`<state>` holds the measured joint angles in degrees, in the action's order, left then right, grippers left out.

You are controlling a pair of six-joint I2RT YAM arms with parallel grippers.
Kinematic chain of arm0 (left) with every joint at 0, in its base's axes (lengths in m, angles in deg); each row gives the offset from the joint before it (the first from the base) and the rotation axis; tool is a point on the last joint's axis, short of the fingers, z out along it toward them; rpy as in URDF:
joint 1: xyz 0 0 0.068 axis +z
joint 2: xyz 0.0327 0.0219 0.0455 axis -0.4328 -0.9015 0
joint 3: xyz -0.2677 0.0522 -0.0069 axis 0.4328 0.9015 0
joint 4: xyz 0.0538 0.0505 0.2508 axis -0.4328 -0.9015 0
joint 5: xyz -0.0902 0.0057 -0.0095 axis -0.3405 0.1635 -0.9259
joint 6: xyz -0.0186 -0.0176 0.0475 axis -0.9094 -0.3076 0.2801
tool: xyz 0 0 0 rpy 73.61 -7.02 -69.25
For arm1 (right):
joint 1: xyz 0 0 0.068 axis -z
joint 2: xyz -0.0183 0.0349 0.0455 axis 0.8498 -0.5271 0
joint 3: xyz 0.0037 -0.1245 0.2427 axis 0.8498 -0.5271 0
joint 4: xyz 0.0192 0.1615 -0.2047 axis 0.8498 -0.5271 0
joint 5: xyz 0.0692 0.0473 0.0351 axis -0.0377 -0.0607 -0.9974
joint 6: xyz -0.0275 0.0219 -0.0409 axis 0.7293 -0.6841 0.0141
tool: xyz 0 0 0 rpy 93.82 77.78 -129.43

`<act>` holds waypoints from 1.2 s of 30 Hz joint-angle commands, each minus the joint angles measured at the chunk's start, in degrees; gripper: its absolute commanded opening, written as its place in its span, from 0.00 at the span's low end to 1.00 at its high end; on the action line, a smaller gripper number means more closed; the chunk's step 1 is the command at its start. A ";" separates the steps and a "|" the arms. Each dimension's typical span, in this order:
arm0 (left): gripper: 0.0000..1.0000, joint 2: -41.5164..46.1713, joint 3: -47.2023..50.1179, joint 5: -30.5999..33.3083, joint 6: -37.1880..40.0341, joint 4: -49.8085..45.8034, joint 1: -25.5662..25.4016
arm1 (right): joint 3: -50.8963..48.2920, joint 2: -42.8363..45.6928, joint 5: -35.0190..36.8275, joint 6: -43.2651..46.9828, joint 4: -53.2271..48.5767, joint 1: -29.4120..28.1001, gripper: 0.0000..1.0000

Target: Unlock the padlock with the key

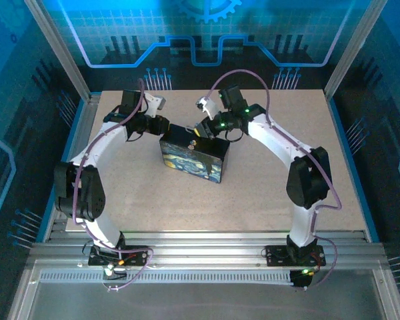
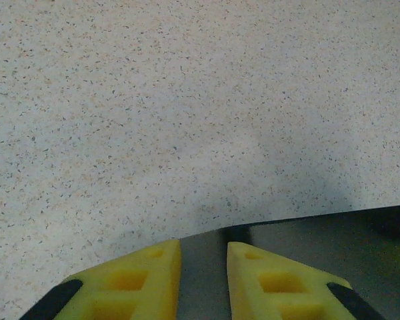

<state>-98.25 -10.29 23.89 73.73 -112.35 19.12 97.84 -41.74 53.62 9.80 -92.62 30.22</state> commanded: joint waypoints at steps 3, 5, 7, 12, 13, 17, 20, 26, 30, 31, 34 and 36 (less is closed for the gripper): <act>0.29 2.11 -1.51 -0.93 -3.98 -1.54 0.28 | -4.39 7.23 3.97 -11.63 7.39 6.61 0.02; 0.31 1.92 -2.45 0.13 -5.09 -2.21 0.29 | -7.41 8.71 6.91 -12.82 7.48 9.50 0.02; 0.33 1.92 -3.02 0.81 -6.03 -2.52 0.29 | -11.05 9.82 10.68 -14.00 7.25 12.49 0.03; 0.34 2.60 -4.48 1.44 -7.11 -3.73 0.28 | -24.72 12.69 19.57 -22.07 10.54 20.79 0.03; 0.34 2.59 -4.86 1.44 -7.33 -4.14 0.32 | -27.91 13.30 21.37 -23.14 11.56 22.22 0.03; 0.34 3.46 -5.22 2.38 -7.50 -4.64 0.28 | -35.94 14.01 22.62 -26.16 13.65 27.41 0.04; 0.35 4.45 -5.07 2.59 -7.65 -3.96 0.29 | -38.14 13.06 22.24 -26.35 12.68 28.75 0.07; 0.35 6.04 -5.24 2.23 -8.68 -3.75 0.31 | -38.47 11.73 21.67 -25.95 9.44 28.92 0.33; 0.36 6.92 -5.20 2.40 -8.43 -4.23 0.29 | -35.83 14.22 20.72 -21.13 6.52 28.19 0.52; 0.36 7.07 -5.22 2.41 -8.38 -4.36 0.29 | -34.36 14.87 19.89 -18.96 5.19 27.94 0.60; 0.36 7.33 -5.15 2.33 -8.40 -4.45 0.28 | -30.53 18.11 12.12 -11.22 4.36 25.73 0.84; 0.37 7.36 -5.24 1.89 -8.89 -4.45 0.30 | -29.76 21.34 3.92 -6.16 6.95 23.40 1.00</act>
<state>-92.63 -13.79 25.88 65.77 -115.65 19.12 64.72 -26.02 68.92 -5.37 -86.94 56.78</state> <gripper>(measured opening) 0.364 0.973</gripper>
